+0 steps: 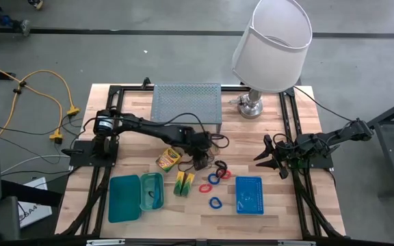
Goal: Pick & Place Office Desk Supplies
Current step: Put the gray rubber band into the green bin
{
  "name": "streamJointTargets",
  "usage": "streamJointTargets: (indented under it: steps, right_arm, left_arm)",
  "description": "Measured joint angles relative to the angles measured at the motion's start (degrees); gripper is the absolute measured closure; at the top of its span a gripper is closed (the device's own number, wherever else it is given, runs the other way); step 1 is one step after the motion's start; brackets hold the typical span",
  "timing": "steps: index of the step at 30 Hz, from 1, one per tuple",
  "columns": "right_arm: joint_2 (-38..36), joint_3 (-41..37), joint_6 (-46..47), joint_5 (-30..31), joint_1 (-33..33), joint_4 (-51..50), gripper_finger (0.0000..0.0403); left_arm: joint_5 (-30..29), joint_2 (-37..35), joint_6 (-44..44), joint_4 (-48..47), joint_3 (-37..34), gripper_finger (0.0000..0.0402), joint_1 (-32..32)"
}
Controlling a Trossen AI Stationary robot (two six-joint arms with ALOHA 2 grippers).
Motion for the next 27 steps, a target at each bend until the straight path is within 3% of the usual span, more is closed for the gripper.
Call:
streamJointTargets:
  steps: [7,15,27]
  right_arm:
    - [0.0,0.0,0.0,0.0,0.0,0.0,0.0309]
    - [0.0,0.0,0.0,0.0,0.0,0.0,0.0309]
    - [0.0,0.0,0.0,0.0,0.0,0.0,0.0309]
  left_arm:
    - [0.2,0.0,0.7,0.6,0.0,0.0301,-1.5]
    - [4.5,0.0,2.9,-0.2,0.0,0.0301,-1.9]
    - [2.9,-0.1,4.7,-2.7,0.0,0.0301,-1.7]
